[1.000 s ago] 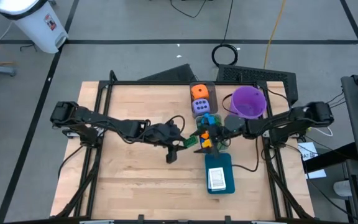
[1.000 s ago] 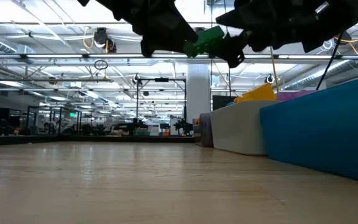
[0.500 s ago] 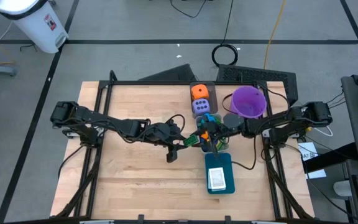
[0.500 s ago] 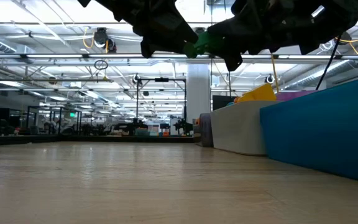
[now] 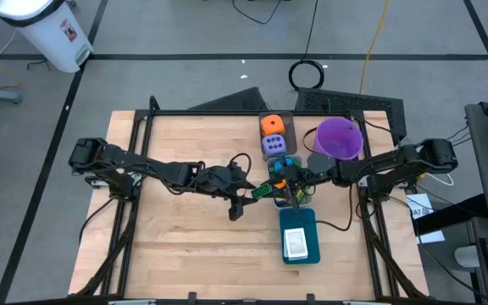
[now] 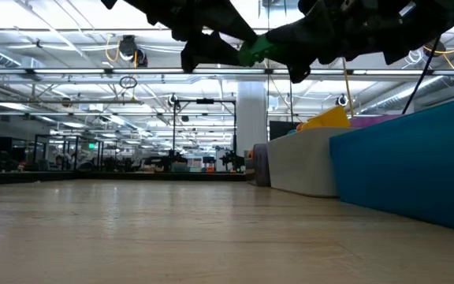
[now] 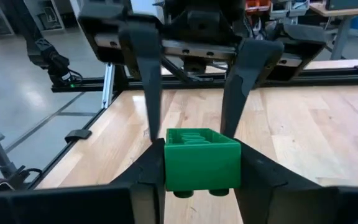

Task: Pick & Place Toys
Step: Put the dark green game piece into the gray bin

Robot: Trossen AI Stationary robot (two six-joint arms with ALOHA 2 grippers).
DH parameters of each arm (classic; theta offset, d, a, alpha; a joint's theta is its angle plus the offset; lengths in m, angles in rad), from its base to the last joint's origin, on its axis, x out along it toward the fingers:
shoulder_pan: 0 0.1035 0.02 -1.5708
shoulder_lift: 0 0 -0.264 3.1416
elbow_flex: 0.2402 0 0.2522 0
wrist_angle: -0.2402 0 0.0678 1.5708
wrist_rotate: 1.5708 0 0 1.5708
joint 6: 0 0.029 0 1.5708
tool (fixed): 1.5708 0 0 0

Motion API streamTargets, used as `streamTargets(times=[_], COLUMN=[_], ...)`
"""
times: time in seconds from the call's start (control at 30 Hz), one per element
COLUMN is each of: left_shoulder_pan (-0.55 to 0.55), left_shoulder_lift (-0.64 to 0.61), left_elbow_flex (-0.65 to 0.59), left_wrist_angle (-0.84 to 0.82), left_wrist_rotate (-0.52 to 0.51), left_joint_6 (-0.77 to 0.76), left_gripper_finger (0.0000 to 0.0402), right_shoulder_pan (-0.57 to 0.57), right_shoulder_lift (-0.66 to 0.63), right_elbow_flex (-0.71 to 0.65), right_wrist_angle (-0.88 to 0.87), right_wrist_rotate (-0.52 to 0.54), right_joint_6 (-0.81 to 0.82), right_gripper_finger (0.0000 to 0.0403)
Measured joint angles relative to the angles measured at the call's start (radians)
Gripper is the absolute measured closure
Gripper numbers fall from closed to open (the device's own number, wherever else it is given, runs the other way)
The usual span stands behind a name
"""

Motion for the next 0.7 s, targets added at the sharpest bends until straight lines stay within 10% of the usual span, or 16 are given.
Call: streamTargets(times=[0.7], left_shoulder_pan=[0.039], left_shoulder_lift=[-0.167], left_elbow_flex=[0.0], left_wrist_angle=[-0.198], left_wrist_rotate=[0.03], left_joint_6=[0.0], left_gripper_finger=[0.008], right_shoulder_pan=[0.053], right_shoulder_lift=[-0.5], right_elbow_flex=[0.0], right_wrist_angle=[-0.972], right_wrist_rotate=[0.34], right_joint_6=[0.133], right_gripper_finger=[0.0288])
